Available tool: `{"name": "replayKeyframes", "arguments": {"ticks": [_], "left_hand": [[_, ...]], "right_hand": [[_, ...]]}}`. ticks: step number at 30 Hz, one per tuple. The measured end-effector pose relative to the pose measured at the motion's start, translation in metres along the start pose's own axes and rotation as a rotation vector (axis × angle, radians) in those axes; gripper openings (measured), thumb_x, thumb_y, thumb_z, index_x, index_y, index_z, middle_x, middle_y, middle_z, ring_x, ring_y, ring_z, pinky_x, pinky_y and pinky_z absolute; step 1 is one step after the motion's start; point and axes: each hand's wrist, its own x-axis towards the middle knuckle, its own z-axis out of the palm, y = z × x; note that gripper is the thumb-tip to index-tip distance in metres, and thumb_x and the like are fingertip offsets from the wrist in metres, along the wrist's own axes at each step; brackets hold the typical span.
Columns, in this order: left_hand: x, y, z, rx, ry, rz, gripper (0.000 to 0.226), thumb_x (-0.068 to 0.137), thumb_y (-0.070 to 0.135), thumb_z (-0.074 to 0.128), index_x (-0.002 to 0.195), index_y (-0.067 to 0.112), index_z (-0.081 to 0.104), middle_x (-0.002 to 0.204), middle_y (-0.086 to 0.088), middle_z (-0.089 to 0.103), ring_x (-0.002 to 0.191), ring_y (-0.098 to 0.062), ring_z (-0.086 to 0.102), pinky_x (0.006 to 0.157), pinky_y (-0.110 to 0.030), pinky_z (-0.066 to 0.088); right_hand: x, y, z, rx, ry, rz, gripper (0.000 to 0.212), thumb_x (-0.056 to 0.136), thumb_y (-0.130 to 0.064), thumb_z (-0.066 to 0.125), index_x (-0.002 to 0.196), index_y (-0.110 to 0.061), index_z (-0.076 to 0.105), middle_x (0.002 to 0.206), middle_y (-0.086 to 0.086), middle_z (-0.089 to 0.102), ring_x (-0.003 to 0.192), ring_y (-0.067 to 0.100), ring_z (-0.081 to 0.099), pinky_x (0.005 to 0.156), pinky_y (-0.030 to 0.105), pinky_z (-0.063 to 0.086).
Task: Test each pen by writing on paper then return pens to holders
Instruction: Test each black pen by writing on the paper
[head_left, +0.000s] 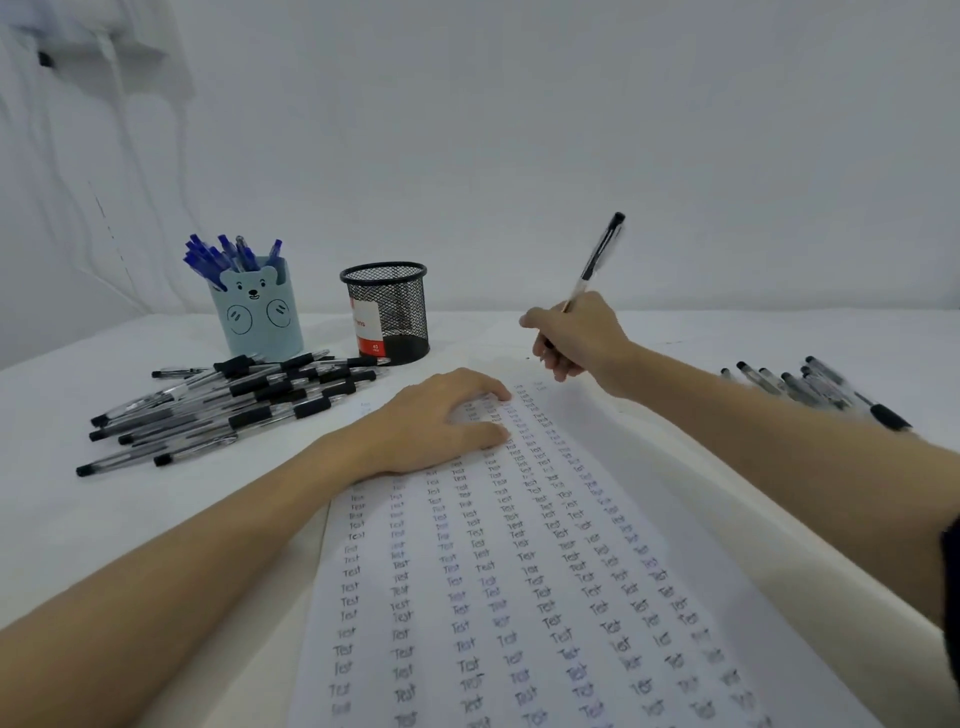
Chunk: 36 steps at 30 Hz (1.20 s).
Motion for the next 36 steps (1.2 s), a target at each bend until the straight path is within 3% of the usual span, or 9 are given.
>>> {"name": "replayKeyframes", "arguments": {"ticks": [2, 6, 11, 16, 19, 26, 32, 36], "left_hand": [[0.002, 0.0, 0.003, 0.037, 0.009, 0.012, 0.047, 0.081, 0.059, 0.049, 0.124, 0.041, 0.045, 0.137, 0.018, 0.041, 0.125, -0.003, 0.036, 0.106, -0.03, 0.028], [0.001, -0.001, 0.004, 0.03, 0.006, 0.017, 0.046, 0.083, 0.058, 0.048, 0.126, 0.041, 0.045, 0.138, 0.018, 0.04, 0.126, -0.004, 0.036, 0.106, -0.03, 0.028], [0.001, -0.001, 0.004, 0.036, -0.008, 0.01, 0.043, 0.087, 0.057, 0.048, 0.127, 0.042, 0.043, 0.14, 0.019, 0.038, 0.128, -0.004, 0.035, 0.107, -0.031, 0.028], [0.0, -0.001, 0.004, 0.028, -0.006, 0.009, 0.055, 0.076, 0.064, 0.042, 0.126, 0.043, 0.044, 0.139, 0.02, 0.04, 0.127, -0.004, 0.036, 0.108, -0.031, 0.028], [0.0, -0.001, 0.004, 0.008, -0.004, -0.001, 0.056, 0.074, 0.064, 0.042, 0.126, 0.044, 0.044, 0.139, 0.021, 0.04, 0.127, -0.003, 0.037, 0.108, -0.031, 0.029], [0.0, 0.001, 0.003, 0.0, -0.011, -0.012, 0.054, 0.075, 0.063, 0.044, 0.126, 0.044, 0.044, 0.14, 0.021, 0.039, 0.127, -0.003, 0.036, 0.108, -0.031, 0.028], [-0.001, 0.002, 0.003, -0.005, -0.014, -0.023, 0.056, 0.072, 0.064, 0.043, 0.125, 0.046, 0.045, 0.14, 0.021, 0.039, 0.128, -0.002, 0.035, 0.109, -0.033, 0.028], [-0.001, 0.001, 0.003, -0.011, -0.013, -0.015, 0.056, 0.073, 0.063, 0.043, 0.125, 0.045, 0.045, 0.14, 0.02, 0.039, 0.128, -0.003, 0.035, 0.109, -0.032, 0.027]], "right_hand": [[0.0, 0.011, 0.01, 0.008, 0.079, -0.006, 0.028, 0.081, -0.013, 0.057, 0.055, -0.002, 0.057, 0.04, 0.002, 0.056, 0.031, 0.012, 0.044, 0.036, 0.016, 0.033], [0.002, 0.024, 0.019, -0.076, 0.158, -0.035, 0.018, 0.073, -0.006, 0.057, 0.055, -0.006, 0.053, 0.035, -0.006, 0.054, 0.031, 0.001, 0.046, 0.044, 0.018, 0.038], [0.001, 0.027, 0.014, -0.109, 0.136, -0.108, 0.034, 0.069, 0.001, 0.054, 0.038, -0.01, 0.044, 0.044, 0.003, 0.057, 0.027, 0.004, 0.038, 0.034, 0.013, 0.03], [0.002, 0.028, 0.015, -0.097, 0.152, -0.119, 0.037, 0.067, 0.002, 0.054, 0.035, -0.012, 0.041, 0.03, -0.005, 0.048, 0.033, 0.011, 0.043, 0.032, 0.012, 0.027], [0.002, 0.029, 0.013, -0.075, 0.131, -0.114, 0.034, 0.067, 0.003, 0.054, 0.037, -0.009, 0.042, 0.032, -0.004, 0.05, 0.029, 0.011, 0.038, 0.032, 0.011, 0.026], [0.003, 0.028, 0.015, -0.144, 0.131, -0.113, 0.038, 0.069, 0.003, 0.053, 0.039, -0.012, 0.037, 0.038, -0.002, 0.05, 0.041, 0.015, 0.049, 0.031, 0.011, 0.028], [0.002, 0.028, 0.016, -0.135, 0.111, -0.102, 0.033, 0.07, 0.002, 0.052, 0.042, -0.01, 0.038, 0.042, 0.002, 0.053, 0.037, 0.013, 0.046, 0.031, 0.011, 0.027], [0.003, 0.027, 0.014, -0.095, 0.123, -0.074, 0.031, 0.072, 0.003, 0.053, 0.048, -0.01, 0.039, 0.045, 0.003, 0.054, 0.024, 0.004, 0.038, 0.029, 0.011, 0.024]]}}
